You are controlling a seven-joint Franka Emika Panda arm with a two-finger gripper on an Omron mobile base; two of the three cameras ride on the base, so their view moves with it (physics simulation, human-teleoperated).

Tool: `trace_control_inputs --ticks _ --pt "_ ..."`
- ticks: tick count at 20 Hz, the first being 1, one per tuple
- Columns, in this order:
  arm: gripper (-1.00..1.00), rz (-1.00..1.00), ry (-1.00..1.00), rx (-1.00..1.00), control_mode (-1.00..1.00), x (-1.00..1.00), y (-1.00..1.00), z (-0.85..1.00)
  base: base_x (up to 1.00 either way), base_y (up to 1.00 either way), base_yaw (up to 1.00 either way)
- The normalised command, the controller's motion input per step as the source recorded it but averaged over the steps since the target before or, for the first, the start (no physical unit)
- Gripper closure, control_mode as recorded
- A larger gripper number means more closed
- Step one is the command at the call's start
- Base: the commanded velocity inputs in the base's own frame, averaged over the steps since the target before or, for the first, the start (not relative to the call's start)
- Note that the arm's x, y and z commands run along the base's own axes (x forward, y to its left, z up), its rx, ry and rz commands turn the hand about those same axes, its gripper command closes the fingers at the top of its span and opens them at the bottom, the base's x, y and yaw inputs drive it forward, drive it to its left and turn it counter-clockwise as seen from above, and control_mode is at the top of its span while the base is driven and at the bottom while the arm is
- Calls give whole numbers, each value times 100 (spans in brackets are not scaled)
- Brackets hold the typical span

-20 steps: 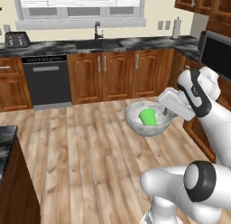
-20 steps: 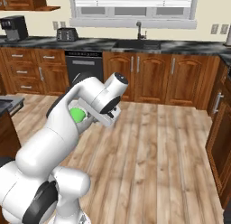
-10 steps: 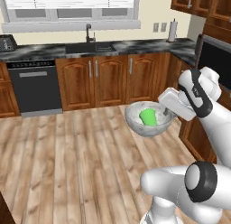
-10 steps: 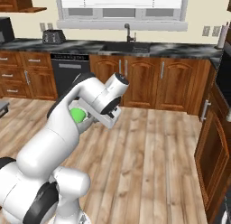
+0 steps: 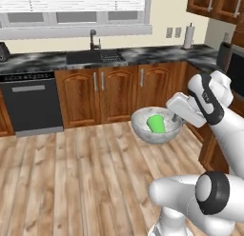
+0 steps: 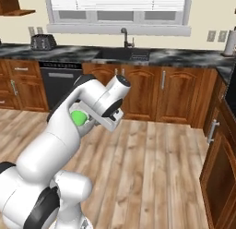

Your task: Place the cup inside the bowl on the dining table and move the bowl to any counter.

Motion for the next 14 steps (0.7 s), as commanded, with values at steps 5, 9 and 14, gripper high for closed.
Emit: trace_control_inputs --ticks 5,9,14 --pt "100 0 0 0 100 0 0 0 89 -35 -1" --pt "100 0 0 0 100 0 0 0 90 -37 0" --pt "100 0 0 0 100 0 0 0 92 -32 0"
